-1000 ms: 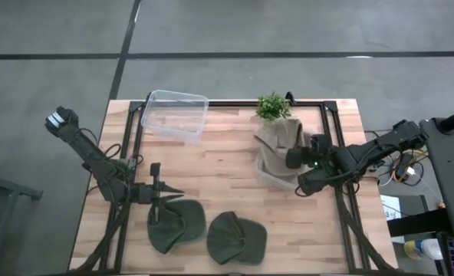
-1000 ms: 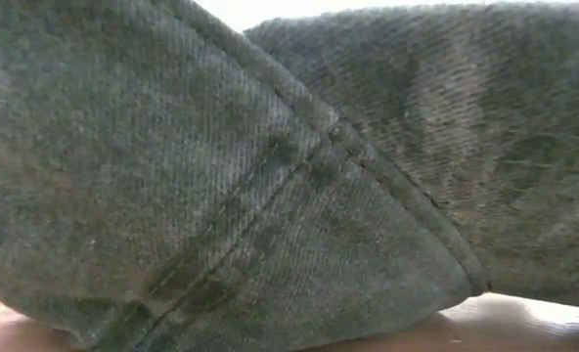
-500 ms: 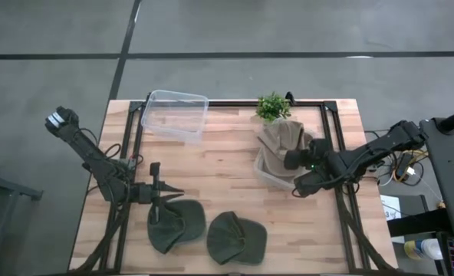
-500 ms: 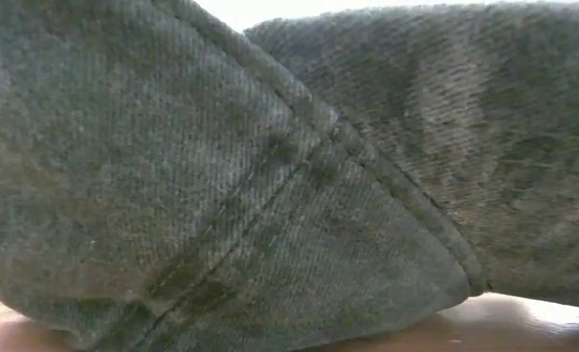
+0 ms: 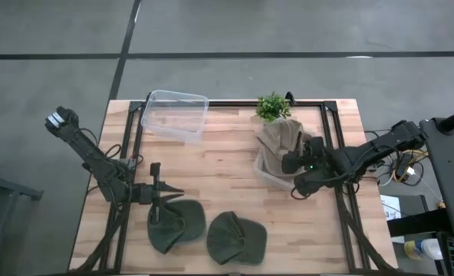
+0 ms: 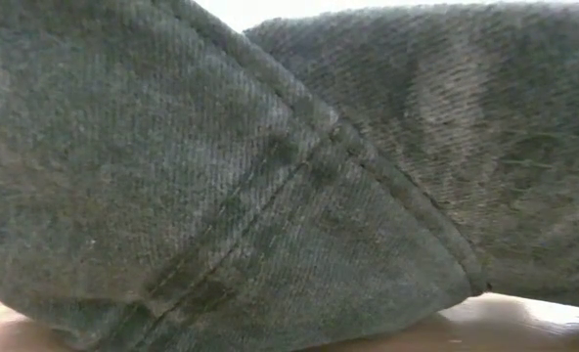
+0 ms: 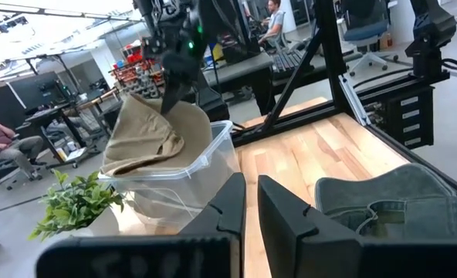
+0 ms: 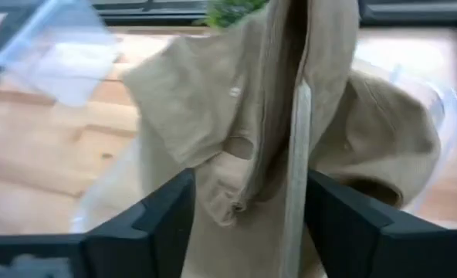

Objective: Pick & Place hat
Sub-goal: Put the brown cap into the right transparent bin, then put the right blue cap into the left transparent bin

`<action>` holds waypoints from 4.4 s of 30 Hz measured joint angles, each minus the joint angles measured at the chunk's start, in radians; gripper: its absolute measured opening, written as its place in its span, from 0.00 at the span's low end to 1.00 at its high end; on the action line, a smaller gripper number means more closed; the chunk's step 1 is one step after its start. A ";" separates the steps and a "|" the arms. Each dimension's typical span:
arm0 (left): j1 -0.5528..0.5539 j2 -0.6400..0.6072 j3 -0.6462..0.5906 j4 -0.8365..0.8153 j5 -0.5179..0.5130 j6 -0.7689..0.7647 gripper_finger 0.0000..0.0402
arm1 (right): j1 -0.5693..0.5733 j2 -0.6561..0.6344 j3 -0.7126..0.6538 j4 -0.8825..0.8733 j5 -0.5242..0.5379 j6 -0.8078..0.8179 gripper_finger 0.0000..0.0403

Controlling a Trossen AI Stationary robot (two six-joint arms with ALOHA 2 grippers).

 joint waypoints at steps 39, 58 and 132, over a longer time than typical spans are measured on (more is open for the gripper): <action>0.000 0.000 0.000 -0.071 0.000 -0.124 0.07 | 0.000 0.056 0.291 0.205 -0.007 -0.738 0.61; 0.000 0.000 0.000 -0.089 0.000 -0.187 0.07 | 0.005 0.367 0.329 0.457 -0.336 -1.089 0.56; 0.001 0.000 0.000 -0.151 0.000 -0.231 0.07 | 0.022 0.768 0.443 0.480 -0.759 -1.013 0.41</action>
